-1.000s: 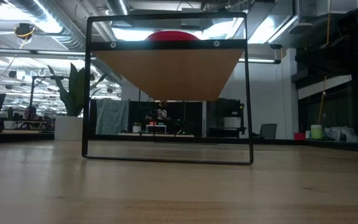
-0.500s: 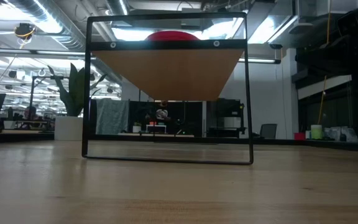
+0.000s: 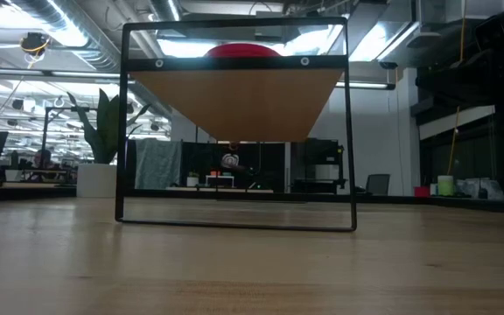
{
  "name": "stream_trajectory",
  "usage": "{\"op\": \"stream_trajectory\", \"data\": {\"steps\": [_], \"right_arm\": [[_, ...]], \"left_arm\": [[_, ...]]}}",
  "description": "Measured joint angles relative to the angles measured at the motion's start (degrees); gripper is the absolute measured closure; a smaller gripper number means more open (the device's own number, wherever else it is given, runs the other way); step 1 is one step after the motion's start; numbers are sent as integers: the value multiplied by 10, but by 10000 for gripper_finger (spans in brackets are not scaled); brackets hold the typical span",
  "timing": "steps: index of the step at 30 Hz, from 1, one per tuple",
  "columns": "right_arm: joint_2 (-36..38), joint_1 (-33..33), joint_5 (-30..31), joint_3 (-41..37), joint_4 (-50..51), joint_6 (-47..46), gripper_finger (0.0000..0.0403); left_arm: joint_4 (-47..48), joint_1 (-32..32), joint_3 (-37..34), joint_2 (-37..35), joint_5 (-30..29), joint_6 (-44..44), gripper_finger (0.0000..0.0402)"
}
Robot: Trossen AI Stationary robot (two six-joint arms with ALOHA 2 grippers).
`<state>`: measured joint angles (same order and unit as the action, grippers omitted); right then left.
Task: Pick & Place Mini bowls
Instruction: Stack the white patterned bowl on top of the white patterned bowl on the shelf
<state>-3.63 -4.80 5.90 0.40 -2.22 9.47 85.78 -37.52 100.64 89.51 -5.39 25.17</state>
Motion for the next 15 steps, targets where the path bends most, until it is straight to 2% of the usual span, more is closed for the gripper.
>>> {"op": "stream_trajectory", "data": {"steps": [7,9,11,15], "right_arm": [[0,0,0,0,0,0,377],[0,0,0,0,0,0,377],[0,0,0,0,0,0,377],[0,0,0,0,0,0,377]], "left_arm": [[15,0,0,47,2,-7,209],[15,0,0,60,24,-4,187],[15,0,0,74,43,-7,170],[15,-4,0,96,42,-13,158]]}}
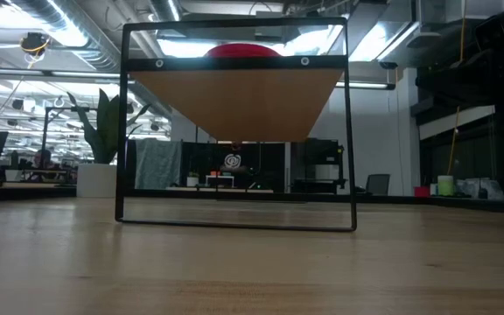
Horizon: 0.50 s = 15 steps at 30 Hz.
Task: Pick & Place Mini bowls
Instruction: Stack the white patterned bowl on top of the white patterned bowl on the shelf
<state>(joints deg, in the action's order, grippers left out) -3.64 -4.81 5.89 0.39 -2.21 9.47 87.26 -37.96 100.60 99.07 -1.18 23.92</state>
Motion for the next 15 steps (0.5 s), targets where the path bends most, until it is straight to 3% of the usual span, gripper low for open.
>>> {"op": "stream_trajectory", "data": {"steps": [15], "right_arm": [[0,0,0,0,0,0,377]], "left_arm": [[-26,-18,-5,22,-40,-23,185]]}}
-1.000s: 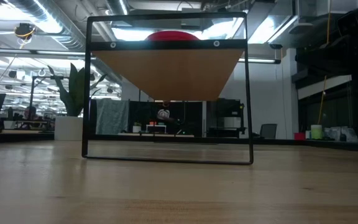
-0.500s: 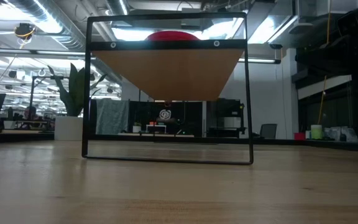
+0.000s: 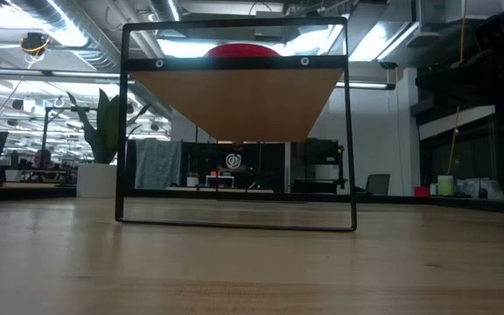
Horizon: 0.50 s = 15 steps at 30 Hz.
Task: Pick & Place Mini bowls
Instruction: Stack the white patterned bowl on top of the white patterned bowl on the shelf
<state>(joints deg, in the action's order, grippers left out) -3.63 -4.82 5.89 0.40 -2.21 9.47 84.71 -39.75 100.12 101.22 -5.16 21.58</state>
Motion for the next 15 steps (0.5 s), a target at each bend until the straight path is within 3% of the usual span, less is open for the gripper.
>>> {"op": "stream_trajectory", "data": {"steps": [15], "right_arm": [[0,0,0,0,0,0,377]], "left_arm": [[-66,-6,-128,-3,7,-12,183]]}}
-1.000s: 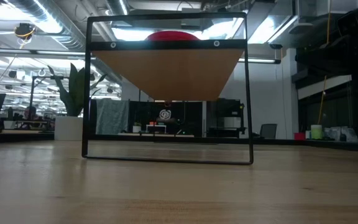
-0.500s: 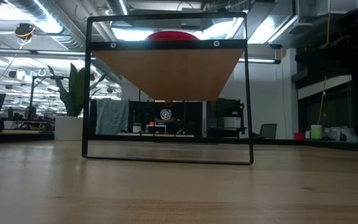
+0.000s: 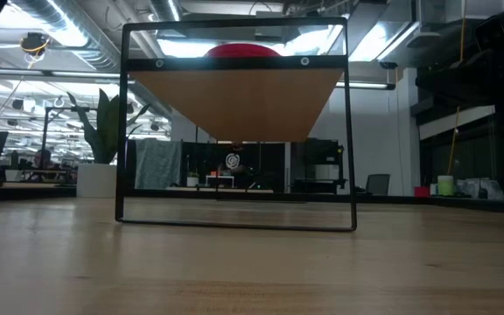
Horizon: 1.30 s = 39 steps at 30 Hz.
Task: Pick & Place Mini bowls
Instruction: Stack the white patterned bowl on top of the white patterned bowl on the shelf
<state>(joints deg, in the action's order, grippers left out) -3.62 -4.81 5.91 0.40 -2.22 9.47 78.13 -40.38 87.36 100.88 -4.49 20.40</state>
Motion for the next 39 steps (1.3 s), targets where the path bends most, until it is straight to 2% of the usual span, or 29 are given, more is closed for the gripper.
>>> {"op": "stream_trajectory", "data": {"steps": [16,23,32,39], "right_arm": [[0,0,0,0,0,0,377],[0,0,0,0,0,0,377],[0,0,0,0,0,0,377],[0,0,0,0,0,0,377]], "left_arm": [[-159,-13,-168,-64,-14,28,185],[-211,-13,-224,-66,-4,29,184],[-243,-12,-235,-66,-7,30,186],[-244,-7,-235,-66,-14,75,189]]}}
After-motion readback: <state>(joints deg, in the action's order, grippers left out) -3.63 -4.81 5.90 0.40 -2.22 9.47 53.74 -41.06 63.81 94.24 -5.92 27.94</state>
